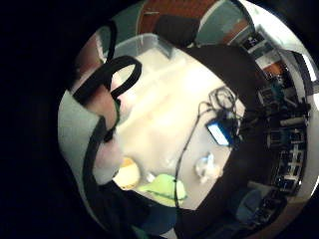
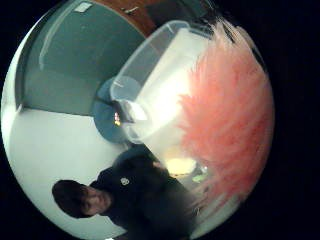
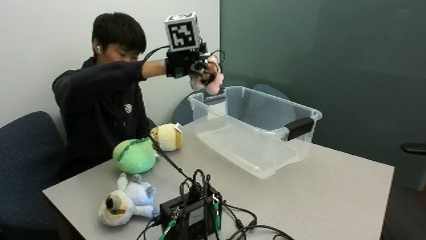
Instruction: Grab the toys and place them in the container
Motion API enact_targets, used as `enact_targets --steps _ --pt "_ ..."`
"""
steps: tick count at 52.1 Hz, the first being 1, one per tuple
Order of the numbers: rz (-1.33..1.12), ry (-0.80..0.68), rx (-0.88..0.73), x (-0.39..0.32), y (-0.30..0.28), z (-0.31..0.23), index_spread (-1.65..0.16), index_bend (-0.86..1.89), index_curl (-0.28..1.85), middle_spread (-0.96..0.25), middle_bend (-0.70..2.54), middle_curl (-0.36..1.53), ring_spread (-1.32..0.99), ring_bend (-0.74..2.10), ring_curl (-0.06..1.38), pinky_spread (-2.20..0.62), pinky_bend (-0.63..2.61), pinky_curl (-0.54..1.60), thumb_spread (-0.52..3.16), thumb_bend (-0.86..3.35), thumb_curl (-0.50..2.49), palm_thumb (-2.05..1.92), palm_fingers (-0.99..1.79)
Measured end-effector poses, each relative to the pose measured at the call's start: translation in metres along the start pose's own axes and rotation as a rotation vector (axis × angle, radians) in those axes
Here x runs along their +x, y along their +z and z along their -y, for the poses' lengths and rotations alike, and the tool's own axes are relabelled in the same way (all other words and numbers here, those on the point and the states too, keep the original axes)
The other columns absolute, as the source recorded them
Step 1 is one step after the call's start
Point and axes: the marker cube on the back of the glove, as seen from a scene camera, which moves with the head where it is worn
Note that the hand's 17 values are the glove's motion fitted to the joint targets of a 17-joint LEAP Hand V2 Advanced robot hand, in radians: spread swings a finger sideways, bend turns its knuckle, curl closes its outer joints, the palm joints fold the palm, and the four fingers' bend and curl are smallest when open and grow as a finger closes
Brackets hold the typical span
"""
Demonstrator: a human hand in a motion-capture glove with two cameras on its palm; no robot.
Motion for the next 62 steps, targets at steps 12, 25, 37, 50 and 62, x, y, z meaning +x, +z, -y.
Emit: enact_targets --steps 12,25,37,50,62 --pt "0.01 -0.019 0.025 -0.074 -0.001 0.041 -0.33 0.35 0.66 -0.17 0.43 0.33 -0.4 1.09 0.54 -0.3 1.16 0.44 0.68 0.11 0.78 0.75 0.57" --pt "-0.108 0.03 -0.162 -0.095 0.046 0.059 -0.33 0.25 0.66 -0.06 0.2 0.31 -0.18 0.61 0.47 -0.1 1.16 0.45 1.03 -0.04 0.65 0.5 -0.34" --pt "-0.022 -0.016 -0.162 -0.087 0.032 0.034 -0.28 0.1 0.46 0.01 0.07 0.24 0.01 0.15 0.27 0.04 0.95 0.35 1.13 -0.04 0.49 0.2 -0.39" --pt "-0.033 0.007 -0.177 -0.045 0.006 -0.031 -0.28 0.14 0.39 0.0 0.12 0.22 0.04 0.12 0.22 0.07 0.84 0.32 1.2 -0.01 0.43 0.24 -0.29" --pt "-0.075 0.035 -0.227 0.007 -0.002 -0.111 -0.29 0.15 0.35 -0.01 0.12 0.21 0.05 0.13 0.18 0.08 0.79 0.31 1.23 -0.01 0.4 0.24 -0.24"
